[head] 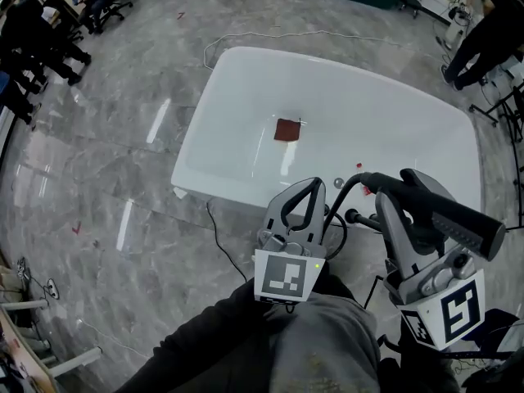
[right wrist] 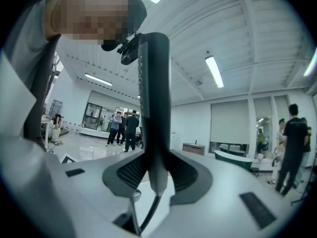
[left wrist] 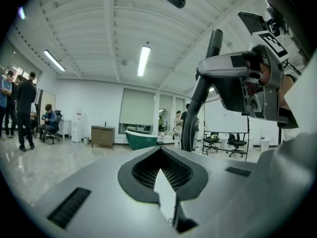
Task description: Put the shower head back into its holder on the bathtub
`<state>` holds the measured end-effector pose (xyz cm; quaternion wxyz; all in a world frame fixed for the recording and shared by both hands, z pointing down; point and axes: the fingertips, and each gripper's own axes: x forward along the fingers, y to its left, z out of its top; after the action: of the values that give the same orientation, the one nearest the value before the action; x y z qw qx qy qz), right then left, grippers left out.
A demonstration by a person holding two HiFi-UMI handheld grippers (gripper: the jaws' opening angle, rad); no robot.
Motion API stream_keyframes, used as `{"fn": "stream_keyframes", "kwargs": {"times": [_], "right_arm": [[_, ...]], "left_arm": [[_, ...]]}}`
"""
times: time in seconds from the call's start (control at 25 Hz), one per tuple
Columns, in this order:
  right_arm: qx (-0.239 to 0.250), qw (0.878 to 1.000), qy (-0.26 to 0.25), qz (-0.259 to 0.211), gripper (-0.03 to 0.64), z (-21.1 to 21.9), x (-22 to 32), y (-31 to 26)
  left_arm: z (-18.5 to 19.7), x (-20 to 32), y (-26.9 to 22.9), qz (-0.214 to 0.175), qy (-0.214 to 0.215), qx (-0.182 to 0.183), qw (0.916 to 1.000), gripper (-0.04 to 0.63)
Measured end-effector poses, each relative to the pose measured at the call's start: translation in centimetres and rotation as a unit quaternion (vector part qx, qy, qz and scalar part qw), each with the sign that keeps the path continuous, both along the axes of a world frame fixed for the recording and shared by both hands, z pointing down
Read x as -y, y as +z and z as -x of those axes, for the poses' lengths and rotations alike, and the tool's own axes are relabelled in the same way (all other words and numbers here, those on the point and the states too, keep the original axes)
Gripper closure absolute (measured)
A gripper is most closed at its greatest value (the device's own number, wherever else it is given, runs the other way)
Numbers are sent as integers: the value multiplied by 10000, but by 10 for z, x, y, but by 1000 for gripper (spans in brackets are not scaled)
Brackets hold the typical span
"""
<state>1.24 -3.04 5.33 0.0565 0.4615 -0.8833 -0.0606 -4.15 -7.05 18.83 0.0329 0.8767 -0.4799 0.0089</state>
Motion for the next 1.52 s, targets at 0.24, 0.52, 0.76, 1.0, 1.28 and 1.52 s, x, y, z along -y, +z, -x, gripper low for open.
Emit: {"fn": "stream_keyframes", "kwargs": {"times": [0.24,0.52,0.76,1.0,1.28,1.52], "right_arm": [[-72,9994,-81,-324,477,1,15,-34],[-50,9975,-318,-625,477,3,28,-65],[-15,9951,-536,-826,477,-5,49,-113],[-114,9888,-648,-1341,477,12,50,-153],[-59,9875,-757,-1379,477,18,46,-157],[123,9937,-756,-821,477,12,54,-120]], "left_arm": [[-6,18,-14,-158,34,13,9999,592],[-8,33,-34,-447,-48,-36,9990,592],[-20,53,-59,-501,-143,-109,9986,592],[-10,52,-60,-608,-125,-242,9978,592],[-5,46,-52,-612,-202,-331,9974,592],[-3,45,-52,-487,-292,-294,9980,592]]}}
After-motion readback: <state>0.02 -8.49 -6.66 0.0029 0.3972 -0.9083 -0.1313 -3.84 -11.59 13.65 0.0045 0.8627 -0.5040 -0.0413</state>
